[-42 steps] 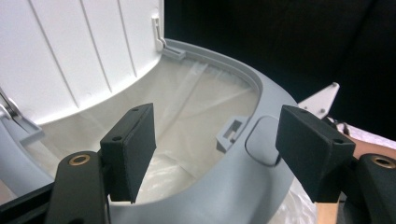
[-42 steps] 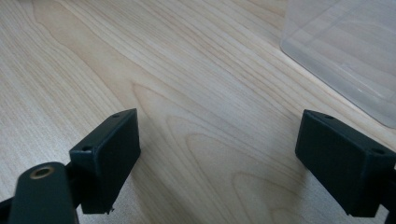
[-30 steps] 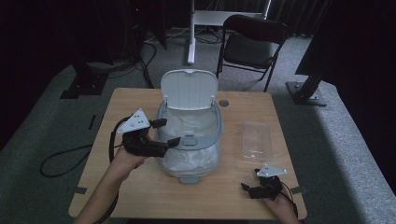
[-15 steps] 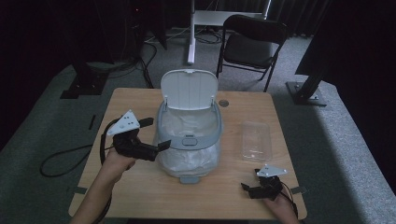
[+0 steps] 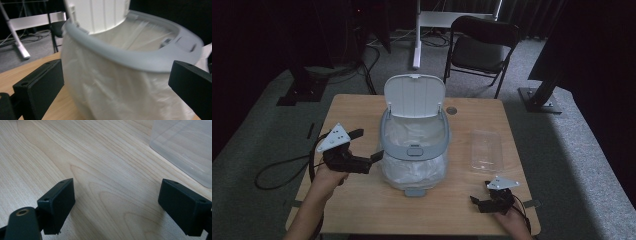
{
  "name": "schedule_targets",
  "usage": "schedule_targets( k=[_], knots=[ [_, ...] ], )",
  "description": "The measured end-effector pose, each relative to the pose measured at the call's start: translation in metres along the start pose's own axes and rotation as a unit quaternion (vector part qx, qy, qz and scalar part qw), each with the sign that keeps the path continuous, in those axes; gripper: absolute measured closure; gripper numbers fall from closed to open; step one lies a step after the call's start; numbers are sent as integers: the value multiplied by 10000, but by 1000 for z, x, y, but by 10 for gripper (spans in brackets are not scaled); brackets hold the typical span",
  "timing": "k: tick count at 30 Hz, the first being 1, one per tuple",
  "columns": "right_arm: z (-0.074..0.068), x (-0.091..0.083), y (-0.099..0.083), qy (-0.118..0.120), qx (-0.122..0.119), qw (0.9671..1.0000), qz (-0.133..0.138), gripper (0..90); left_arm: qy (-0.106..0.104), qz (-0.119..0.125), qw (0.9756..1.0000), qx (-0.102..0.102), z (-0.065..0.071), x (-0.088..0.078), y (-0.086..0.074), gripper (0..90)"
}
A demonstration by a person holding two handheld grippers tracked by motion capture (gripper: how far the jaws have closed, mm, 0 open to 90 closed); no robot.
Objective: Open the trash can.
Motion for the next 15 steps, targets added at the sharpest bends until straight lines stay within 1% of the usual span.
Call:
schedule_targets(
  k=[1,2,5,7,8,10,15],
  knots=[
    [0,0,0,0,0,10000,0,132,0,0,10000,0,0,0,0,10],
    [0,0,0,0,-1,10000,-1,132,6,-4,10000,-67,-3,-1,-5,10],
    [0,0,0,-1,0,10000,-1,132,90,-52,9999,-117,-7,-1,-14,10],
    [0,0,0,0,0,10000,0,132,328,-73,9994,-92,-11,-2,-19,10],
    [0,0,0,-1,0,10000,0,132,357,-60,9992,-148,-13,-2,-22,10],
    [0,0,0,-2,-2,10000,0,132,341,-97,9991,-221,-15,-2,-28,10],
    [0,0,0,-1,0,10000,4,132,351,-239,9986,-315,-18,-1,-44,10]
  ],
)
Point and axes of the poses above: each handheld gripper's, and its own axes: x roughly forward along the jaws, y roughly out of its top, z roughly to its right, the point moved 7 cm from there along x, roughly forward along the jaws, and after that the axes turned 8 degrees about x, right-handed, at the moved point
